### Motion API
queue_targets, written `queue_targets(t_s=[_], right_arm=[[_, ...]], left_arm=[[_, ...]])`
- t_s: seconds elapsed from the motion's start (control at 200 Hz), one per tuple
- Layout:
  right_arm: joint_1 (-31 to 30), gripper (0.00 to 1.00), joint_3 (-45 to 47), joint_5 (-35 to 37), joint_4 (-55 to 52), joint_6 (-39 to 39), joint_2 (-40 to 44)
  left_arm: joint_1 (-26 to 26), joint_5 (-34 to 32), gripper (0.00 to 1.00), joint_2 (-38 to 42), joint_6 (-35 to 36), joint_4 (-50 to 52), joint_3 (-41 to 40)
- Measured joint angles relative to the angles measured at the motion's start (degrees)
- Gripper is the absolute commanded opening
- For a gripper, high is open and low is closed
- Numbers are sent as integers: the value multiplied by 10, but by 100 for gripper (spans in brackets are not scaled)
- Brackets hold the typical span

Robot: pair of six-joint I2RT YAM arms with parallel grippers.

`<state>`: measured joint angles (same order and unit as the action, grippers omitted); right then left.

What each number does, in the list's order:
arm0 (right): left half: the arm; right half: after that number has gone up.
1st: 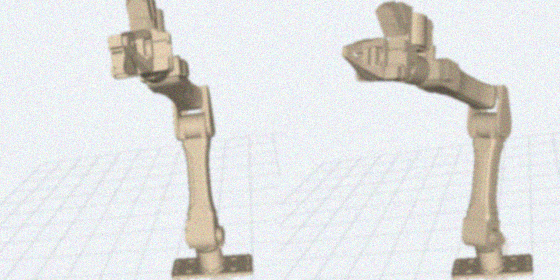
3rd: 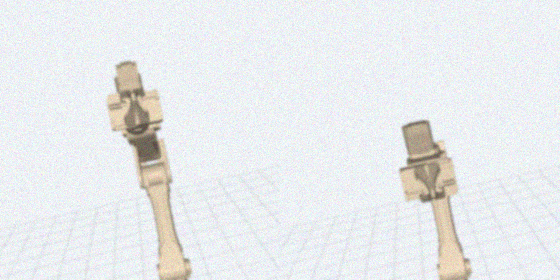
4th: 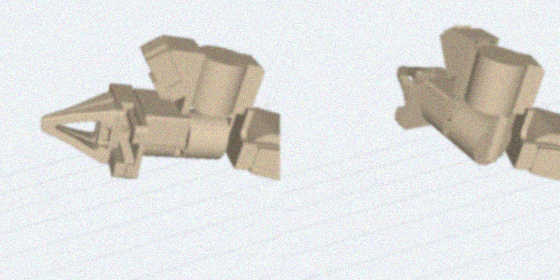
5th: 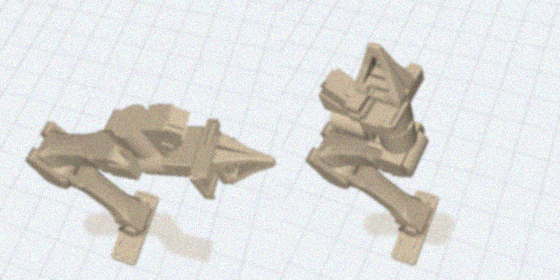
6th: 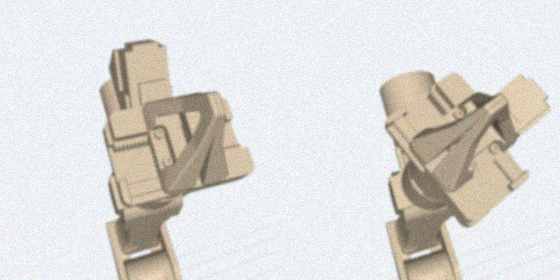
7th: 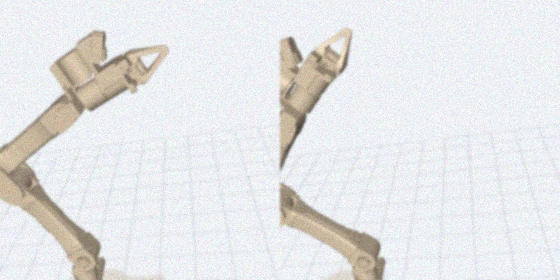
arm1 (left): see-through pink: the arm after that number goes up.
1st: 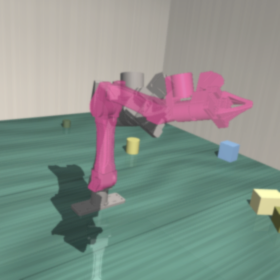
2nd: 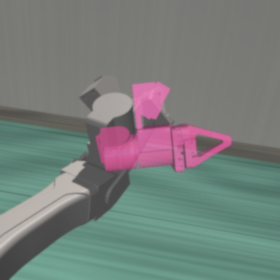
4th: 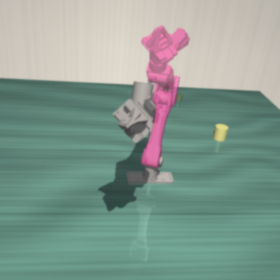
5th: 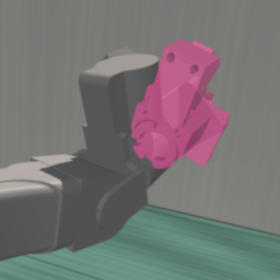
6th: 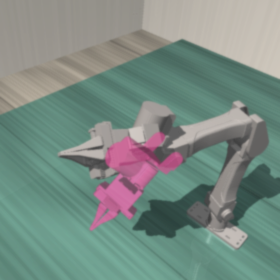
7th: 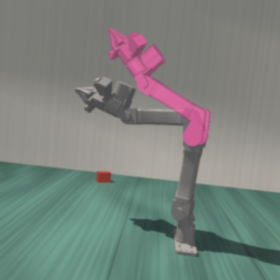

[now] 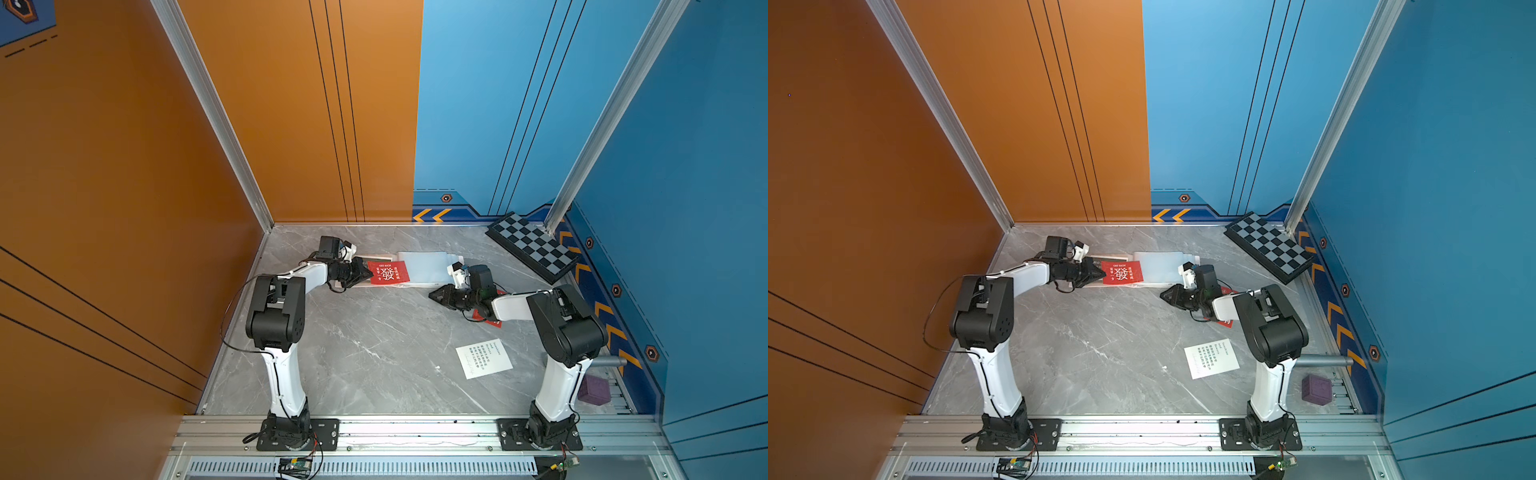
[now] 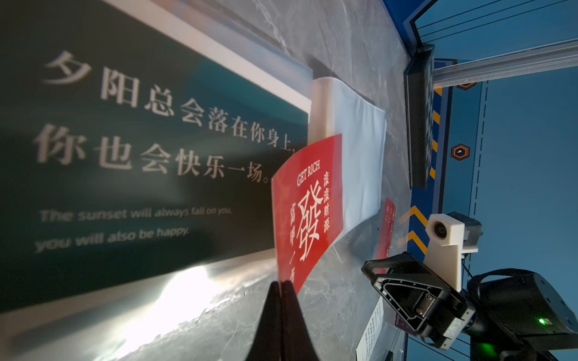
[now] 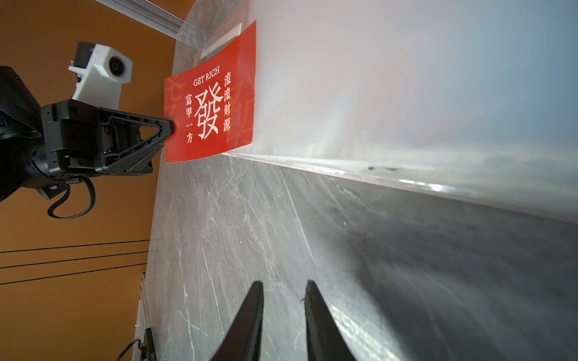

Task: Place the photos into the photo albums
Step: Insert the photo into the photo album.

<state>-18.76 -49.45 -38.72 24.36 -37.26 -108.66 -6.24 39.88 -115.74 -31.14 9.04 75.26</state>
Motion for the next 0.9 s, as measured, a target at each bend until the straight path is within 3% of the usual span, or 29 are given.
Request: queue_targets(t_s=[0.365,0.611,0.901], right_arm=[[0,26,-5,0,-9,0,0],[-1,26,-7,0,-10,0,0],[-1,26,-7,0,-13,0,0]], left_arm=[[-14,-13,0,-16,3,40,40],[-25,-24,14,-37,5,62,79],[-44,-40,20,-60,12,97,122]])
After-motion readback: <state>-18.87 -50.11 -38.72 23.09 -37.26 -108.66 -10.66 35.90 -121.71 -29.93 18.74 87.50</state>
